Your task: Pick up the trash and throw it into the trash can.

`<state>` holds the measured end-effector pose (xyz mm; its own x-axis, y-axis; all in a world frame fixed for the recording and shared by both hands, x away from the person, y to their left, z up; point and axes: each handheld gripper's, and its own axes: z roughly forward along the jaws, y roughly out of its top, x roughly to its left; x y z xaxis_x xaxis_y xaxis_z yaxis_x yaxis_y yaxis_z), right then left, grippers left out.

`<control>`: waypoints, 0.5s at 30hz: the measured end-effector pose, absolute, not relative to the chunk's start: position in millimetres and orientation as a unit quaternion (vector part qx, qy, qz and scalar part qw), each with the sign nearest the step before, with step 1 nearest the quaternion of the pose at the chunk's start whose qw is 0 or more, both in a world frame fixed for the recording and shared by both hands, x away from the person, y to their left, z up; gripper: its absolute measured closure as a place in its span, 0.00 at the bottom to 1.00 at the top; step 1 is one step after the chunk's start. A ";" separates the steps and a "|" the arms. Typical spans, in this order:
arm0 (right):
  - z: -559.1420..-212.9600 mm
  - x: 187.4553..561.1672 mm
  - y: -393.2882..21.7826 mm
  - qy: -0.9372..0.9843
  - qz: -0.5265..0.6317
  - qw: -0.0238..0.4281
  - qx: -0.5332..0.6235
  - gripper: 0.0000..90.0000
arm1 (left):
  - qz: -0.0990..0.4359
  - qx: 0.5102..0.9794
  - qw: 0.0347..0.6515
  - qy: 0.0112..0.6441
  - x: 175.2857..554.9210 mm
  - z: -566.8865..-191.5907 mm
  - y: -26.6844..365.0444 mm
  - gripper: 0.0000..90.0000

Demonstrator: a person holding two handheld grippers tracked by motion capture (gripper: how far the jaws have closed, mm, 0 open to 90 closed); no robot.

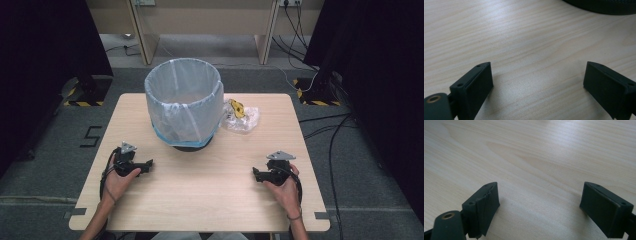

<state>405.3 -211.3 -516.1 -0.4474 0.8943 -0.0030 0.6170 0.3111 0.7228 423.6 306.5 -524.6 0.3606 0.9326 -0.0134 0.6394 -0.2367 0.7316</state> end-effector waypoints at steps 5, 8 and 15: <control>-515.8 406.8 -213.1 0.782 0.337 0.207 0.482 0.20 | 0.220 0.755 0.333 0.521 423.6 -524.6 306.6 0.09; -515.1 408.4 -213.9 0.781 0.339 0.204 0.484 0.20 | 0.220 0.755 0.332 0.520 423.6 -524.6 306.6 0.09; -508.7 417.8 -209.6 0.780 0.350 0.204 0.476 0.19 | 0.221 0.755 0.332 0.521 423.5 -524.6 306.3 0.09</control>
